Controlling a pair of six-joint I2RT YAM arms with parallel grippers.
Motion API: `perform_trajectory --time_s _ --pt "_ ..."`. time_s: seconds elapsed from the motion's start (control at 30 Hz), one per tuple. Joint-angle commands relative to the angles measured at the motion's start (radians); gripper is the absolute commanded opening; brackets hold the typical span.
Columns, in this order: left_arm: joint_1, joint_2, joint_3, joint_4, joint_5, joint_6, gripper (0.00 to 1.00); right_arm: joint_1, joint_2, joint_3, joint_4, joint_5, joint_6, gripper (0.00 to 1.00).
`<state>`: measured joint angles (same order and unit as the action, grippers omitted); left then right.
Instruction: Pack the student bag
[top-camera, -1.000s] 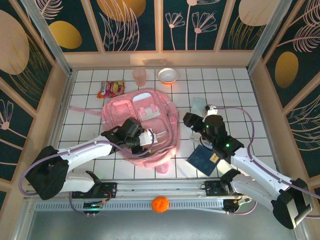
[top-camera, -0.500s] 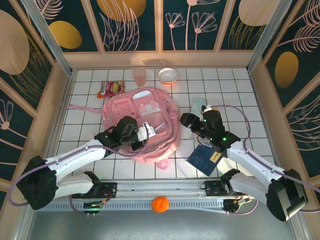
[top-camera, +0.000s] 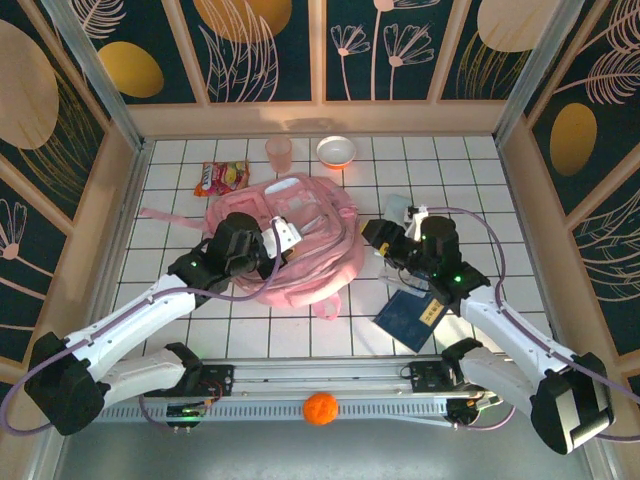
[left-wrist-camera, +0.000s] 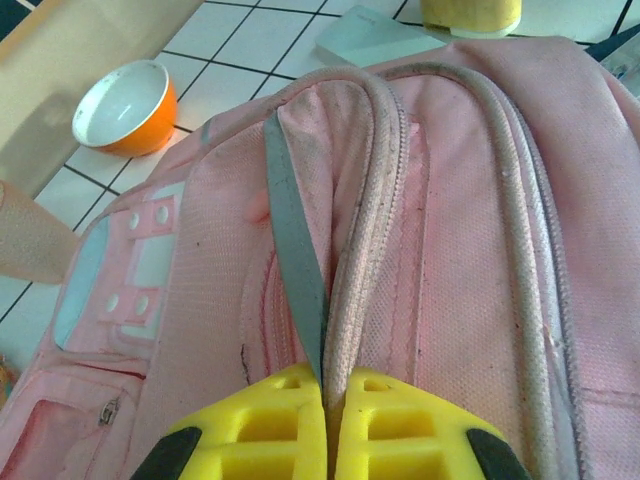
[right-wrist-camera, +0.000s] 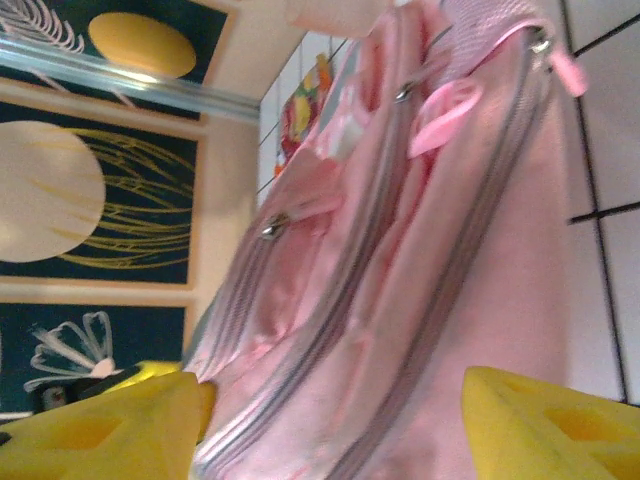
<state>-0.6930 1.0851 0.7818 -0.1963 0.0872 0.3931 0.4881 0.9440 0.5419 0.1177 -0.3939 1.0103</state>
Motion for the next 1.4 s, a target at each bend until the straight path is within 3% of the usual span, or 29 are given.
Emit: perform_trajectory --time_s 0.0,0.3,0.63,0.8,0.9,0.97,1.1,1.17,1.23,1.27,1.37 --pt "0.012 -0.03 0.061 0.089 -0.019 0.013 0.0 0.028 0.011 0.035 -0.02 -0.061 0.111 0.7" --pt "0.014 -0.041 0.056 0.137 -0.03 -0.002 0.0 0.084 0.076 0.051 -0.043 -0.058 0.231 0.68" --pt "0.013 -0.047 0.056 0.154 -0.012 -0.017 0.0 0.144 0.172 0.035 0.045 -0.052 0.281 0.6" --pt "0.016 -0.054 0.059 0.141 -0.025 -0.01 0.0 0.168 0.187 0.034 0.083 -0.035 0.283 0.4" --pt "0.042 -0.058 0.06 0.131 -0.06 -0.011 0.0 0.197 0.184 0.026 0.099 -0.015 0.295 0.14" --pt "0.072 -0.067 0.049 0.135 -0.062 -0.007 0.0 0.224 0.181 0.022 0.086 0.003 0.299 0.03" --pt "0.094 -0.059 0.041 0.131 -0.012 -0.004 0.0 0.289 0.172 0.009 0.142 0.043 0.3 0.0" --pt "0.093 -0.051 0.038 0.113 0.057 -0.005 0.18 0.303 0.176 0.019 0.185 0.053 0.29 0.0" --pt "0.093 -0.05 0.03 0.096 0.128 0.005 0.47 0.309 0.185 0.044 0.184 0.062 0.272 0.0" --pt "0.093 -0.053 0.03 0.088 0.155 0.01 0.55 0.31 0.189 0.055 0.178 0.065 0.263 0.0" --pt "0.094 -0.06 0.042 0.054 0.264 0.013 0.63 0.311 0.199 0.075 0.171 0.07 0.246 0.0"
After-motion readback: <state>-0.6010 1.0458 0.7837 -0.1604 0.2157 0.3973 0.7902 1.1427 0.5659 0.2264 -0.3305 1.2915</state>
